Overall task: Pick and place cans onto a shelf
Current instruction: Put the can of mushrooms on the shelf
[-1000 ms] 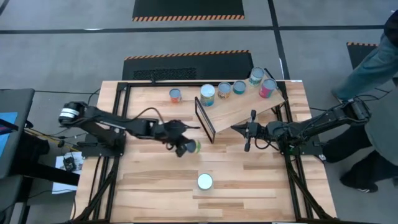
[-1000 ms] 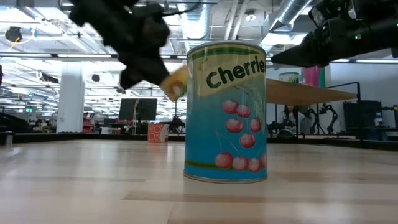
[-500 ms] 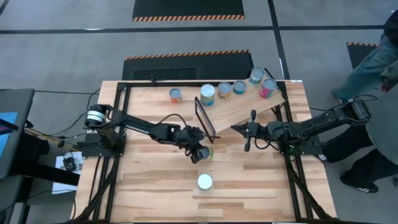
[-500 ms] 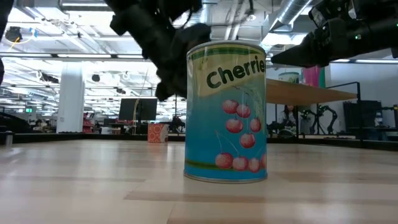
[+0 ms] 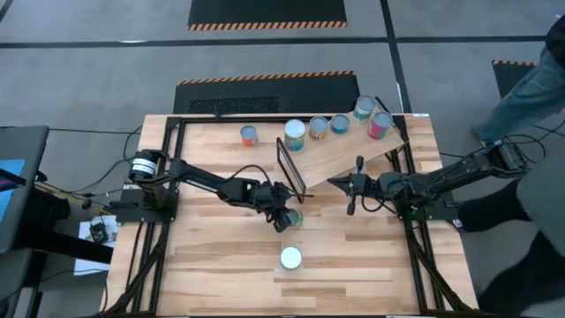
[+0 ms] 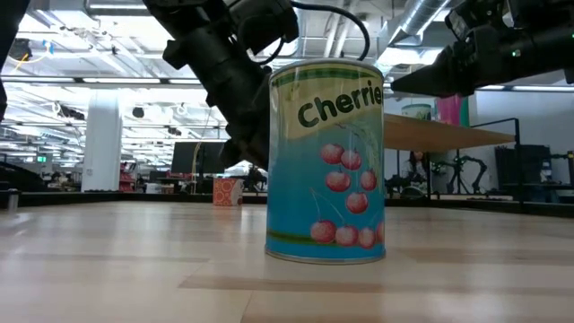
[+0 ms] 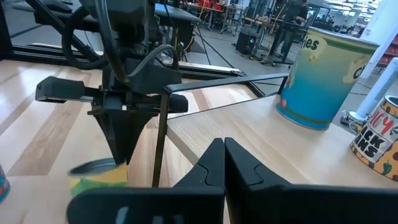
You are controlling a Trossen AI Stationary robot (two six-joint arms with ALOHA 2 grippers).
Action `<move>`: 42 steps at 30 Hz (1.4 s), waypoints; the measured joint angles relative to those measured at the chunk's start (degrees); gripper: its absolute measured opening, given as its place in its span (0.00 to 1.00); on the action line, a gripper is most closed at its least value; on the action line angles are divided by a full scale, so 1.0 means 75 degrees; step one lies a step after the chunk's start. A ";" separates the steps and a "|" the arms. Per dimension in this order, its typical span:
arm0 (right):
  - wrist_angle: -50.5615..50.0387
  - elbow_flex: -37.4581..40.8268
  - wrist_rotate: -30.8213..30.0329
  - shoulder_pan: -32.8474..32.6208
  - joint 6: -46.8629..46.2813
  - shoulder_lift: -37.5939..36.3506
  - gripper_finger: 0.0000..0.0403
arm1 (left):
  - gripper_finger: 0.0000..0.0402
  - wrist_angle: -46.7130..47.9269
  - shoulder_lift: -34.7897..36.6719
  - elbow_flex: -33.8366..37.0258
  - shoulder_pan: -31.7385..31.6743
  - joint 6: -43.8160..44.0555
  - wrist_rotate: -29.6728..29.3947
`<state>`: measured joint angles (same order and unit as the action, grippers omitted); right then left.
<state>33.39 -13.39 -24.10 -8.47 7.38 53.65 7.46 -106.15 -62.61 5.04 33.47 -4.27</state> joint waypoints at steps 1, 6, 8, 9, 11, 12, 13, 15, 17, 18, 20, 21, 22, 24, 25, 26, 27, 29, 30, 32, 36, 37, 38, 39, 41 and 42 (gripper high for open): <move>0.0002 0.0000 0.0000 0.0000 0.0000 0.0000 0.03 | 0.06 -0.0048 0.0000 0.0000 0.0000 -0.0007 0.0010; 0.0001 0.0000 0.0000 0.0000 0.0000 0.0000 0.03 | 0.12 -0.0115 0.0000 0.0000 -0.0016 -0.0159 0.0054; 0.0002 0.0000 0.0000 -0.0002 0.0000 0.0000 0.03 | 0.15 -0.0124 0.0003 0.0000 -0.0023 -0.0297 0.0055; 0.0002 0.0000 0.0000 -0.0003 0.0000 0.0000 0.03 | 0.16 -0.0122 0.0004 0.0000 -0.0023 -0.0429 0.0054; 0.0002 0.0000 0.0000 0.0000 0.0000 0.0000 0.03 | 0.18 -0.0075 0.0066 0.0000 -0.0023 -0.0765 0.0055; 0.0002 0.0000 0.0000 0.0000 0.0000 0.0000 0.03 | 0.19 -0.0033 0.0136 0.0000 -0.0023 -0.0893 0.0055; 0.0002 0.0000 0.0000 0.0000 0.0000 0.0000 0.03 | 0.19 -0.0006 0.0247 0.0000 -0.0023 -0.0979 0.0055; 0.0002 0.0000 0.0000 0.0000 0.0000 0.0000 0.03 | 0.19 0.0145 0.0578 0.0000 -0.0023 -0.1122 0.0053; -0.0001 0.0000 0.0000 0.0000 0.0003 0.0000 0.03 | 0.18 0.0251 0.0914 0.0000 -0.0023 -0.1381 0.0045; 0.0002 0.0000 0.0000 0.0000 0.0003 0.0000 0.03 | 0.17 0.0346 0.1080 0.0004 -0.0006 -0.1496 -0.0013; 0.0002 0.0000 0.0000 -0.0003 0.0003 0.0000 0.03 | 0.14 0.0348 0.1442 0.0151 0.0061 -0.1745 -0.0227; 0.0000 0.0000 0.0000 -0.0001 0.0003 0.0000 0.03 | 0.12 0.0254 0.1627 0.0291 0.0105 -0.1857 -0.0354; 0.0002 0.0000 0.0000 -0.0002 0.0003 0.0000 0.03 | 0.11 0.0174 0.1831 0.0476 0.0145 -0.1925 -0.0470; -0.0002 0.0000 0.0000 -0.0003 0.0003 0.0000 0.03 | 0.07 -0.0250 0.2183 0.0978 0.0207 -0.1979 -0.0695; -0.0010 0.0000 0.0000 -0.0003 0.0005 0.0000 0.03 | 0.05 -0.0559 0.2376 0.1303 0.0225 -0.1980 -0.0707; -0.0005 0.0000 0.0000 -0.0003 0.0003 0.0000 0.03 | 0.03 -0.0988 0.2558 0.1678 0.0230 -0.1982 -0.0698; 0.0001 0.0000 0.0000 -0.0003 -0.0011 0.0000 0.03 | 0.01 -0.1585 0.2726 0.2071 0.0230 -0.1985 -0.0678; -0.0015 0.0000 0.0005 -0.0003 -0.0172 0.0000 0.03 | 0.01 -0.2855 0.3052 0.2910 0.0227 -0.2073 -0.0467; -0.0002 0.0000 0.0022 -0.0003 -0.0242 0.0000 0.03 | 0.01 -0.3620 0.3181 0.3322 0.0208 -0.2140 -0.0295; -0.0057 -0.0045 0.0025 -0.0010 -0.0372 0.0001 0.04 | 0.01 -0.5038 0.3336 0.4130 0.0118 -0.2298 0.0030; -0.0616 -0.0633 0.0124 -0.0315 -0.0507 0.0006 0.03 | 0.00 -0.7566 0.3434 0.5362 -0.0155 -0.2844 0.0726; -0.0831 -0.0826 0.0148 -0.0436 -0.0527 0.0066 0.03 | 0.00 -0.8023 0.3436 0.5609 -0.0242 -0.2981 0.0923; -0.0979 -0.1045 0.0146 -0.0574 -0.0560 0.0206 0.02 | 0.00 -0.8375 0.3423 0.5797 -0.0321 -0.3086 0.1103; -0.1153 -0.1239 0.0157 -0.0705 -0.0580 0.0358 0.02 | 0.00 -0.8662 0.3413 0.5940 -0.0405 -0.3165 0.1272; -0.1619 -0.1627 0.0148 -0.0984 -0.0638 0.0688 0.03 | 0.00 -0.9030 0.3416 0.6156 -0.0616 -0.3277 0.1461; -0.1794 -0.1848 0.0156 -0.1128 -0.0749 0.0912 0.03 | 0.00 -0.9057 0.3416 0.6222 -0.0713 -0.3324 0.1540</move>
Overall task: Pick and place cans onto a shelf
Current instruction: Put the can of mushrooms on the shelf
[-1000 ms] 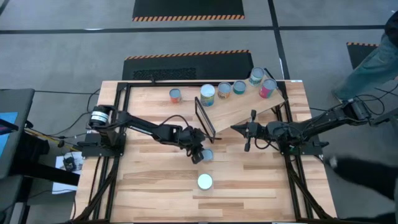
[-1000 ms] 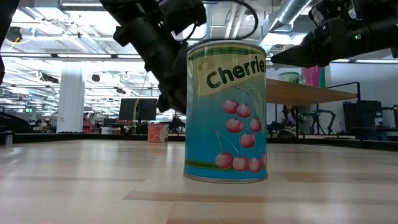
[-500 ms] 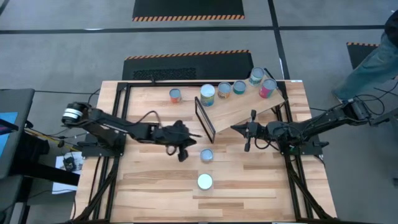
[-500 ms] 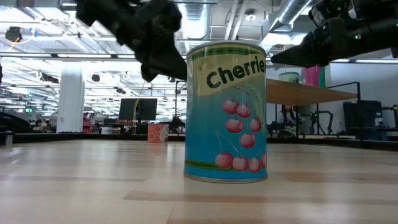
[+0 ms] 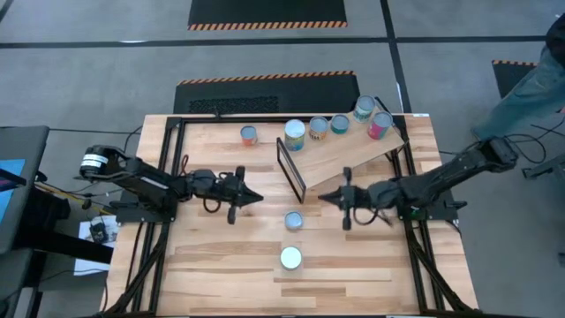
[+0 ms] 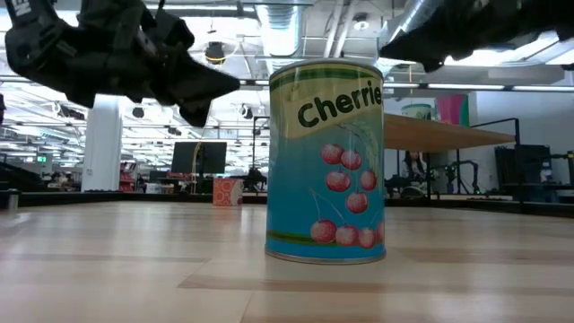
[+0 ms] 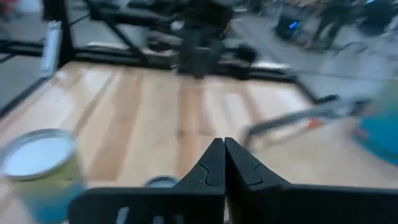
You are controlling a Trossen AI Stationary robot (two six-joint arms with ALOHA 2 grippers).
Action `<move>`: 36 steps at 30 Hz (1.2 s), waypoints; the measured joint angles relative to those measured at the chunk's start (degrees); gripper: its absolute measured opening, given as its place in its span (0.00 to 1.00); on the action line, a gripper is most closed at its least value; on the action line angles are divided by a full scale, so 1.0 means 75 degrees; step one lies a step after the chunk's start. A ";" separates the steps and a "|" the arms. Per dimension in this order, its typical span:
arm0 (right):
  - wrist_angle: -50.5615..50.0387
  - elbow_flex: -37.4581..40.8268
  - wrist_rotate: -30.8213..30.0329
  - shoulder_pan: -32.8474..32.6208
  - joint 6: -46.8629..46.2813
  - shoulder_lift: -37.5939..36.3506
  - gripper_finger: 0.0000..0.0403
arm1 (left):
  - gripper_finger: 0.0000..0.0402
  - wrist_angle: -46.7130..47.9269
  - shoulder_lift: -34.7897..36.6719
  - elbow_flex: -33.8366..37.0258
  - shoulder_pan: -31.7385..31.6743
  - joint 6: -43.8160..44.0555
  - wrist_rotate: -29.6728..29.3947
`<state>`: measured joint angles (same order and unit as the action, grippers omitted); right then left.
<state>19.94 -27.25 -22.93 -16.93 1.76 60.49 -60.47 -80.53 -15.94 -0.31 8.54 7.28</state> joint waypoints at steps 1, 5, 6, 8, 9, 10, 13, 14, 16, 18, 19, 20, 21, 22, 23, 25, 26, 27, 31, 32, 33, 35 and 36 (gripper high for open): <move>-0.0220 -0.0201 0.0005 -0.0132 -0.0150 0.0225 0.03 | 0.00 0.0026 -0.0003 0.0038 -0.0087 -0.0050 0.0058; -0.0842 -0.0926 0.0011 -0.0608 -0.0768 0.1222 0.06 | 0.00 0.0185 -0.0003 0.0063 -0.0364 -0.0268 0.0200; -0.0922 -0.1096 0.0019 -0.0697 -0.0854 0.1469 0.07 | 0.00 0.0212 -0.0003 0.0064 -0.0421 -0.0337 0.0196; -0.1136 -0.1399 0.0070 -0.0817 -0.1159 0.1921 0.10 | 0.00 0.0162 -0.0003 0.0064 -0.0512 -0.0498 0.0198; -0.1235 -0.1534 0.0103 -0.0835 -0.1348 0.2145 0.12 | 0.00 0.0130 -0.0003 0.0064 -0.0569 -0.0589 0.0233; -0.1369 -0.1663 0.0128 -0.0834 -0.1500 0.2340 0.14 | 0.00 0.0087 -0.0003 0.0064 -0.0618 -0.0642 0.0316; -0.1678 -0.2050 0.0327 -0.0710 -0.1795 0.2885 0.21 | 0.00 -0.0003 -0.0003 0.0064 -0.0774 -0.0586 0.0518; -0.1796 -0.2159 0.0410 -0.0656 -0.1831 0.3051 0.24 | 0.00 -0.0003 -0.0003 0.0064 -0.0815 -0.0545 0.0604; -0.1971 -0.2404 0.0566 -0.0516 -0.1838 0.3401 0.28 | 0.00 0.0043 -0.0003 0.0064 -0.0867 -0.0459 0.0778; -0.2150 -0.2609 0.0701 -0.0387 -0.1797 0.3698 0.33 | 0.00 0.0099 -0.0006 0.0064 -0.0872 -0.0453 0.0812; -0.2212 -0.2728 0.0724 -0.0330 -0.1730 0.3867 0.35 | 0.00 0.0106 -0.0006 0.0064 -0.0872 -0.0453 0.0813; -0.2287 -0.2833 0.0797 -0.0279 -0.1651 0.4020 0.37 | 0.00 0.0108 -0.0006 0.0064 -0.0872 -0.0451 0.0811; -0.2392 -0.2920 0.0845 -0.0235 -0.1554 0.4174 0.39 | 0.00 0.0112 -0.0006 0.0064 -0.0872 -0.0448 0.0811; -0.2480 -0.3011 0.0853 -0.0199 -0.1454 0.4327 0.40 | 0.00 0.0123 -0.0006 0.0064 -0.0872 -0.0447 0.0811; -0.2502 -0.3098 0.0870 -0.0163 -0.1371 0.4503 0.41 | 0.00 0.0152 -0.0006 0.0064 -0.0872 -0.0444 0.0811; -0.2655 -0.3230 0.0894 -0.0131 -0.1255 0.4778 0.43 | 0.00 0.0155 -0.0009 0.0064 -0.0872 -0.0444 0.0814; -0.2686 -0.3299 0.0924 -0.0120 -0.1250 0.4934 0.43 | 0.00 0.0154 -0.0009 0.0064 -0.0872 -0.0444 0.0820; -0.2688 -0.3358 0.1039 -0.0123 -0.1233 0.5091 0.43 | 0.00 0.0167 -0.0011 0.0064 -0.0872 -0.0444 0.0823; -0.2778 -0.3581 0.1441 -0.0052 -0.1230 0.5589 0.43 | 0.00 0.0174 -0.0012 0.0064 -0.0872 -0.0444 0.0837; -0.2874 -0.3629 0.1475 -0.0022 -0.1230 0.5669 0.42 | 0.00 0.0158 -0.0012 0.0064 -0.0872 -0.0444 0.0883; -0.2992 -0.3685 0.1474 -0.0010 -0.1230 0.5747 0.42 | 0.00 0.0128 -0.0012 0.0064 -0.0872 -0.0441 0.0937; -0.3020 -0.3826 0.1451 0.0033 -0.1215 0.5954 0.40 | 0.00 0.0132 -0.0012 0.0064 -0.0872 -0.0439 0.0959; -0.3005 -0.3861 0.1444 0.0050 -0.1198 0.6004 0.40 | 0.00 0.0108 -0.0012 0.0064 -0.0872 -0.0436 0.0960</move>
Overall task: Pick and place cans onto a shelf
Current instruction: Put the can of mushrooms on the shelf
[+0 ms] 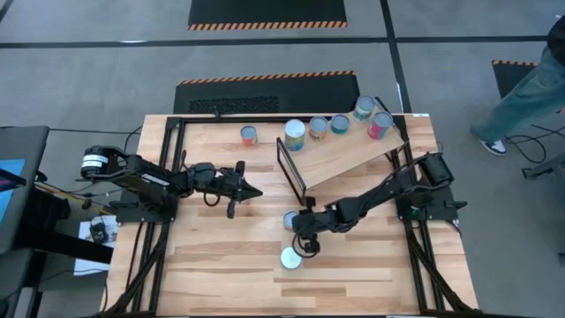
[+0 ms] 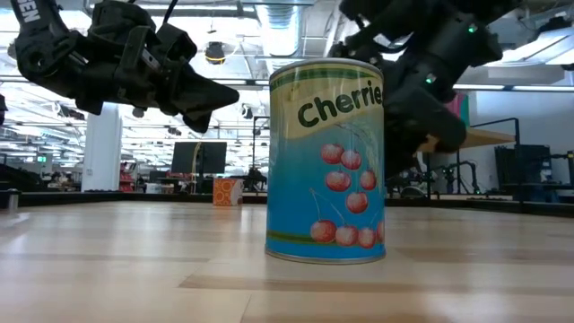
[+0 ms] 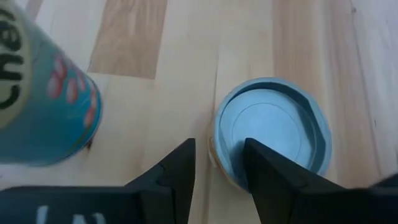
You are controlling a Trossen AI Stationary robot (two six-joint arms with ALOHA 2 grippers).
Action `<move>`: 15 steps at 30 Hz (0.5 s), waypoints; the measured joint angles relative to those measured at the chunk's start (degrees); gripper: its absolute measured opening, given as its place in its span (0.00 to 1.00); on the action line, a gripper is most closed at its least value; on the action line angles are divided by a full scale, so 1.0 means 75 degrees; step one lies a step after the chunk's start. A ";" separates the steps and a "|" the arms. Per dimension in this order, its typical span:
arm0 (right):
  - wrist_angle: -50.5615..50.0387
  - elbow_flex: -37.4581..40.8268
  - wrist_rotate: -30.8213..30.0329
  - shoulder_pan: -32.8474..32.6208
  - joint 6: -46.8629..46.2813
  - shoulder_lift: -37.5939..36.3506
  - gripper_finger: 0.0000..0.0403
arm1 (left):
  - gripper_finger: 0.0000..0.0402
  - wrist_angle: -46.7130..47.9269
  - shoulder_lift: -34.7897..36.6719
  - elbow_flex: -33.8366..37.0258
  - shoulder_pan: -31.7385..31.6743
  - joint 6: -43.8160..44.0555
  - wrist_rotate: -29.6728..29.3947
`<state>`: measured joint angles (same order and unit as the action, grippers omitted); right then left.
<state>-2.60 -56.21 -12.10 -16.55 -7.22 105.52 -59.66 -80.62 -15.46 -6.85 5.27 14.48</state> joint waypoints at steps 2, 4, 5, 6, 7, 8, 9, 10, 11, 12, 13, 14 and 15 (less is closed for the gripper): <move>-0.0009 -0.0098 -0.0023 0.0036 0.0038 0.0111 0.38 | 0.00 0.0009 0.0000 0.0000 0.0000 -0.0002 0.0001; 0.0005 -0.0166 -0.0041 0.0076 0.0053 0.0193 0.35 | 0.00 0.0029 0.0000 0.0000 0.0000 0.0013 0.0003; -0.0013 -0.0171 -0.0031 0.0087 0.0054 0.0195 0.34 | 0.00 0.0028 0.0000 0.0000 0.0000 0.0013 0.0006; -0.0023 -0.0177 -0.0027 0.0104 0.0050 0.0195 0.32 | 0.00 0.0031 0.0000 0.0000 0.0000 0.0015 0.0006; -0.0035 -0.0177 -0.0028 0.0125 0.0050 0.0195 0.29 | 0.00 0.0028 0.0000 0.0000 0.0000 0.0015 0.0006; -0.0046 -0.0177 -0.0023 0.0130 0.0050 0.0195 0.27 | 0.00 0.0021 0.0000 0.0000 0.0000 0.0015 0.0004; -0.0057 -0.0177 -0.0026 0.0133 0.0050 0.0194 0.24 | 0.00 0.0024 0.0000 0.0000 0.0000 0.0015 0.0006; -0.0068 -0.0177 -0.0024 0.0133 0.0050 0.0181 0.21 | 0.00 0.0026 0.0000 0.0000 0.0000 0.0015 0.0006; -0.0088 -0.0174 -0.0008 0.0136 0.0050 0.0169 0.17 | 0.00 0.0023 0.0000 0.0000 0.0000 0.0015 0.0006; -0.0095 -0.0173 0.0000 0.0134 0.0048 0.0165 0.14 | 0.00 0.0023 0.0000 0.0000 0.0000 0.0018 0.0006; -0.0108 -0.0171 0.0004 0.0132 0.0042 0.0164 0.10 | 0.00 0.0026 0.0000 0.0000 0.0000 0.0015 0.0006; -0.0133 -0.0171 0.0016 0.0130 0.0041 0.0156 0.07 | 0.00 0.0023 0.0000 0.0000 0.0000 0.0015 0.0003; -0.0152 -0.0171 0.0017 0.0130 0.0044 0.0151 0.04 | 0.00 0.0023 0.0000 0.0000 0.0000 0.0016 0.0003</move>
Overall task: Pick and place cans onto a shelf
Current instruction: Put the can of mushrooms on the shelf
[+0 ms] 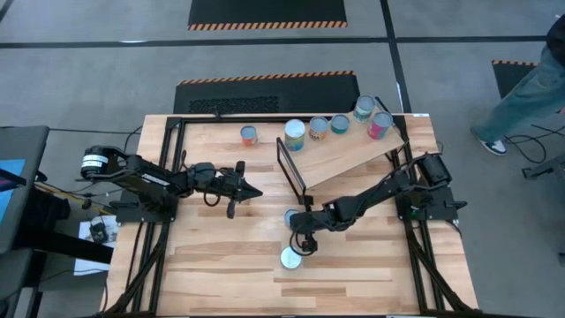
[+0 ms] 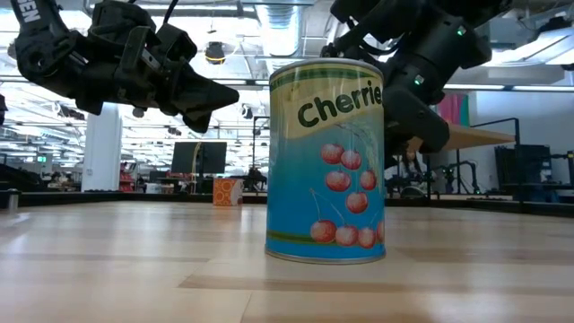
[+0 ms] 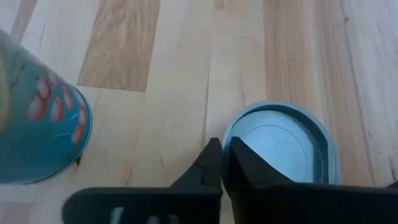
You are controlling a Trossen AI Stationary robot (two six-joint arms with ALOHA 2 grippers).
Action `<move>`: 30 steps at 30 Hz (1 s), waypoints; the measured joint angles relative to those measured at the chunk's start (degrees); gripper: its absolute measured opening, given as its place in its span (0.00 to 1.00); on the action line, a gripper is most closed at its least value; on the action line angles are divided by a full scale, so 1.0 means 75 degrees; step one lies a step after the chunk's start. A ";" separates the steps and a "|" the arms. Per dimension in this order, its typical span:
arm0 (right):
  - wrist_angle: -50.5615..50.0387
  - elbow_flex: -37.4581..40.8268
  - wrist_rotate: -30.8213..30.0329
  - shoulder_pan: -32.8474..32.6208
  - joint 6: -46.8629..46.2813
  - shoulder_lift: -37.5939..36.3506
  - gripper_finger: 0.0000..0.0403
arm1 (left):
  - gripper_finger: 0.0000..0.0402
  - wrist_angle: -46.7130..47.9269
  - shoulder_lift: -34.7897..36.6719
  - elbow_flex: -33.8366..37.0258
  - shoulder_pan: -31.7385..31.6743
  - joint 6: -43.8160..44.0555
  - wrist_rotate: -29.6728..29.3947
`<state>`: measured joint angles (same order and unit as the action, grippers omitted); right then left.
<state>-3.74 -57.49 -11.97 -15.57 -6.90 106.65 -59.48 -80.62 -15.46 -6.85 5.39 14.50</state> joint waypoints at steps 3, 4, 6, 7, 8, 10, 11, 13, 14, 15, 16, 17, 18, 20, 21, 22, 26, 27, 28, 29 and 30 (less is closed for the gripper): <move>-0.0044 0.0003 0.0034 -0.0026 -0.0023 -0.0038 0.04 | 0.00 0.0003 0.0000 0.0000 0.0000 -0.0001 0.0000; -0.0129 0.0006 0.0138 -0.0045 -0.0033 -0.0101 0.05 | 0.00 0.0003 0.0000 0.0000 0.0000 -0.0001 0.0000; -0.0275 0.0030 0.0285 -0.0083 -0.0097 -0.0256 0.06 | 0.00 0.0003 0.0000 0.0000 0.0000 0.0002 0.0000; -0.0399 0.0041 0.0326 -0.0119 -0.0151 -0.0386 0.06 | 0.00 0.0003 0.0000 0.0000 0.0000 0.0001 0.0000; -0.0597 0.0045 0.0384 -0.0160 -0.0222 -0.0559 0.06 | 0.00 0.0003 0.0000 0.0000 0.0000 0.0020 0.0000; -0.0966 0.0044 0.0399 -0.0250 -0.0379 -0.1018 0.04 | 0.00 0.0012 0.0000 0.0000 0.0000 0.0030 0.0000; -0.1256 0.0043 0.0413 -0.0296 -0.0488 -0.1282 0.03 | 0.00 0.0014 0.0000 0.0000 0.0000 0.0036 0.0000; -0.1738 0.0041 0.0444 -0.0398 -0.0810 -0.1816 0.02 | 0.00 0.0004 0.0000 0.0000 0.0000 0.0044 0.0000; -0.1976 0.0041 0.0441 -0.0446 -0.0962 -0.2092 0.02 | 0.00 0.0009 0.0000 0.0000 0.0000 0.0065 0.0004; -0.2141 0.0041 0.0438 -0.0505 -0.1126 -0.2389 0.02 | 0.00 0.0006 0.0000 0.0000 0.0000 0.0096 0.0021; -0.2290 0.0041 0.0435 -0.0560 -0.1300 -0.2704 0.03 | 0.00 0.0003 0.0000 0.0000 0.0000 0.0108 0.0035; -0.2453 0.0035 0.0431 -0.0611 -0.1467 -0.3028 0.03 | 0.00 0.0008 0.0000 0.0000 0.0003 0.0116 0.0038; -0.2614 0.0032 0.0412 -0.0646 -0.1634 -0.3350 0.04 | 0.00 0.0004 0.0000 0.0000 0.0006 0.0116 0.0038; -0.3018 0.0029 0.0203 -0.0698 -0.1891 -0.3968 0.04 | 0.00 0.0004 0.0000 0.0000 0.0006 0.0116 0.0038; -0.3230 0.0026 -0.0024 -0.0691 -0.1973 -0.4248 0.04 | 0.00 0.0004 0.0000 0.0000 0.0006 0.0116 0.0038; -0.3505 0.0026 -0.0288 -0.0641 -0.2018 -0.4539 0.04 | 0.00 0.0000 0.0000 0.0000 0.0006 0.0116 0.0038; -0.4881 0.0017 -0.1112 -0.0015 -0.2248 -0.5462 0.04 | 0.00 -0.0005 0.0000 0.0000 0.0006 0.0116 0.0041; -0.5229 0.0017 -0.1202 0.0249 -0.2278 -0.5621 0.04 | 0.00 -0.0015 0.0000 0.0000 0.0006 0.0116 0.0039; -0.5486 0.0017 -0.1247 0.0560 -0.2281 -0.5747 0.04 | 0.00 -0.0014 0.0000 0.0000 0.0006 0.0116 0.0039; -0.5699 0.0017 -0.1261 0.0892 -0.2277 -0.5832 0.04 | 0.00 -0.0006 0.0000 0.0000 0.0006 0.0116 0.0038; -0.5911 0.0017 -0.1265 0.1252 -0.2243 -0.5892 0.04 | 0.00 -0.0006 0.0000 0.0000 0.0006 0.0116 0.0041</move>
<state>-48.08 -57.36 -21.46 -6.19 -23.72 62.46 -59.53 -80.62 -15.46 -6.81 6.26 14.81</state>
